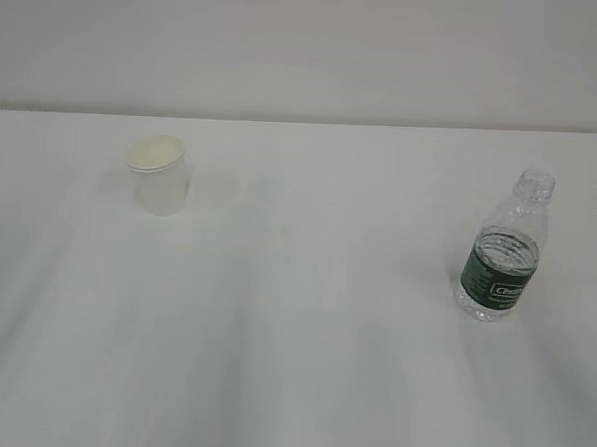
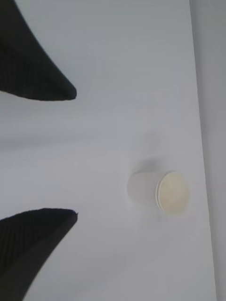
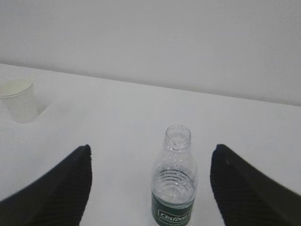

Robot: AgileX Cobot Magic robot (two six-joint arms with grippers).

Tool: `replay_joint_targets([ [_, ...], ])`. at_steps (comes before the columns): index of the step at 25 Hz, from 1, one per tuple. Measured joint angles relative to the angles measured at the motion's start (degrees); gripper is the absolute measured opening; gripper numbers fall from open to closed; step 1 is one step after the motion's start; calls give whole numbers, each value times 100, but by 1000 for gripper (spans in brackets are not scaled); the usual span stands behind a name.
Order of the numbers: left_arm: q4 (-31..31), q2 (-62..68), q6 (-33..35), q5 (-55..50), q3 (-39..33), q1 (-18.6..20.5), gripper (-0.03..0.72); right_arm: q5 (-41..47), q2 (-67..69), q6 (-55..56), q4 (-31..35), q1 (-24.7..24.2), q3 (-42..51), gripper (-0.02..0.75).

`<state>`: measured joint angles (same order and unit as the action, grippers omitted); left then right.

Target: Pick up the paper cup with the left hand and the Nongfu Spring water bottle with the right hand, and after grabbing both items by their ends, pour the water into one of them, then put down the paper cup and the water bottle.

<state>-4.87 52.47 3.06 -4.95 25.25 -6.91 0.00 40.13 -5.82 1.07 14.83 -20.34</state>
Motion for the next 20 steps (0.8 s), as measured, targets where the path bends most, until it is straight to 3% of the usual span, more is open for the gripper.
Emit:
replay_joint_targets([
  [10,-675,337,0,1168,-542,-127,503,-1079,499,205,0,0,415,587],
  [20,-618,544,0,1736,-573,-577,501,-1249,1051,412,0,0,420,587],
])
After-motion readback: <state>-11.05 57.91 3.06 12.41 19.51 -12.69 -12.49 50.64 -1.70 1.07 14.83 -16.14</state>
